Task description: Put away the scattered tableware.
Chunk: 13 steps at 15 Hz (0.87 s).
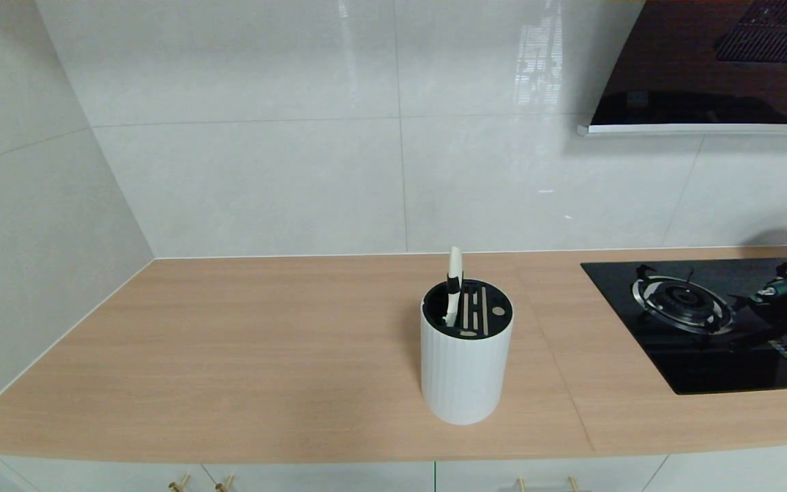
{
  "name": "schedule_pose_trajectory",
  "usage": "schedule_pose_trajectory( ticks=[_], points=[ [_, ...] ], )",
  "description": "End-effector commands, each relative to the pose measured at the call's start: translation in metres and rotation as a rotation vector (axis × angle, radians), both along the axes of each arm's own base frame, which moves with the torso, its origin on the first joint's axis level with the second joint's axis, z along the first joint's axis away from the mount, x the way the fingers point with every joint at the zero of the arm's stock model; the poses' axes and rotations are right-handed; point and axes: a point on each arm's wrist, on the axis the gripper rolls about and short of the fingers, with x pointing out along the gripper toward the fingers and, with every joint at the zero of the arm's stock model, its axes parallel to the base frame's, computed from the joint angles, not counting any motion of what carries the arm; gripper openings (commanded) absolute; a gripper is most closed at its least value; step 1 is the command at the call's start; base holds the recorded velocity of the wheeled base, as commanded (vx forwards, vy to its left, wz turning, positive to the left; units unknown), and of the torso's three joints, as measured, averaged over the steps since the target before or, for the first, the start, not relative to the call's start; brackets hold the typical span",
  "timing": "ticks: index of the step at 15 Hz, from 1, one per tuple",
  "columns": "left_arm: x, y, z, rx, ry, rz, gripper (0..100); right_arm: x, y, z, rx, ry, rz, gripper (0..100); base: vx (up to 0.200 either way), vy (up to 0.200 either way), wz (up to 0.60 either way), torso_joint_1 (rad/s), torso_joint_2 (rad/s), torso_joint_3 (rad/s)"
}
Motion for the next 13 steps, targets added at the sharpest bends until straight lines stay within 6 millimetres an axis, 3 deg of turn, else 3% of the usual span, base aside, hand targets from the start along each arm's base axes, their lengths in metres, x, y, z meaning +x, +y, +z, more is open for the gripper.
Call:
schedule_pose_trajectory(
  ticks=[1,5,13],
  points=[
    [0.0002,-0.001,0.0,0.003,0.003,-0.045,100,0.0001,0.0006,-0.004,0.029,0.024,0.029,100,0.0,0.0,0.0,0.0,0.0,0.0],
    [0.0001,-0.0012,0.0006,-0.008,0.0,-0.051,100,0.0008,0.0055,-0.0109,0.131,0.082,0.254,100,0.0,0.0,0.0,0.0,0.0,0.0],
    [0.0001,-0.0011,0.0006,-0.019,0.0,-0.048,100,0.0009,0.0057,-0.0096,0.124,0.068,0.263,100,0.0,0.0,0.0,0.0,0.0,0.0]
  ],
)
